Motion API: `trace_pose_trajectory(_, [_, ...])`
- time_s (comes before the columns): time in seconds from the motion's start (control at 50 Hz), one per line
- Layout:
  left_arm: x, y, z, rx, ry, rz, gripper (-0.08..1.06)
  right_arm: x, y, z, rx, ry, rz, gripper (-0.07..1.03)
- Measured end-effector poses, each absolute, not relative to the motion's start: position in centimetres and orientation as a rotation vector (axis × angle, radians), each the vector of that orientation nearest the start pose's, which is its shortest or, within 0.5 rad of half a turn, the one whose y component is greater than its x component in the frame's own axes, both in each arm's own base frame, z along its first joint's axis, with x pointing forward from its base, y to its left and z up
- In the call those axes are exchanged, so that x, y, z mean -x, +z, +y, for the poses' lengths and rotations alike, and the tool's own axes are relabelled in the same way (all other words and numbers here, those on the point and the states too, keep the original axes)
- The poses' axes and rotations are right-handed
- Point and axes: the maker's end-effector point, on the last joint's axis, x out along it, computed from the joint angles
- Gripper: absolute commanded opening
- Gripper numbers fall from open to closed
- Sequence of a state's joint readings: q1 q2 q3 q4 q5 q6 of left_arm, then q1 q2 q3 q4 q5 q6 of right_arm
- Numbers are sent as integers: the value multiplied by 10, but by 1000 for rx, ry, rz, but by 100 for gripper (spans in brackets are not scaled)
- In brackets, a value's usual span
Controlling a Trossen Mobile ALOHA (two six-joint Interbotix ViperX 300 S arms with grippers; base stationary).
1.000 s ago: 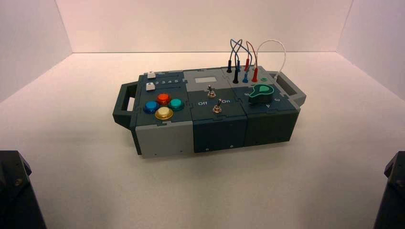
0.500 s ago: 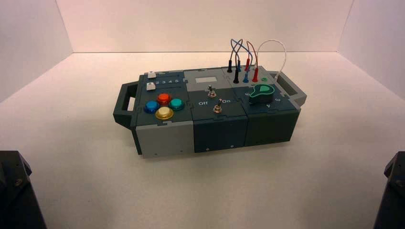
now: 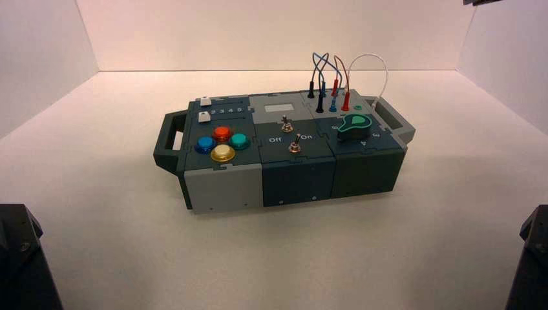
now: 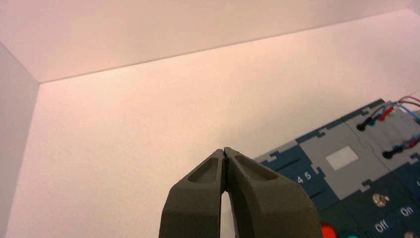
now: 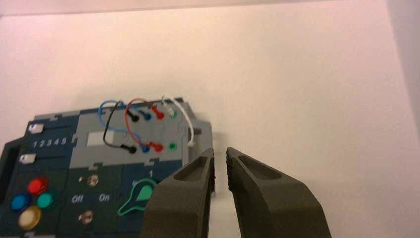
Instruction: Insert the white wire.
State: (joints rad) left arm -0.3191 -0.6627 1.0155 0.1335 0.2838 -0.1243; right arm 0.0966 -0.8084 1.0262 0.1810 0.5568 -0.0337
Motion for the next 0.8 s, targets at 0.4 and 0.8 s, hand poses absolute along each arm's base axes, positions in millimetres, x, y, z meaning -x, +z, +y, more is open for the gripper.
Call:
trace_pose_trajectory(0.4, [-265, 158, -135, -214, -430, 772, -3, -235, 155, 65, -115, 212, 948, 21])
trace_pose_trajectory(0.8, [-254, 142, -172, -265, -527, 851, -3, -241, 141, 77, -99, 243, 1043, 32])
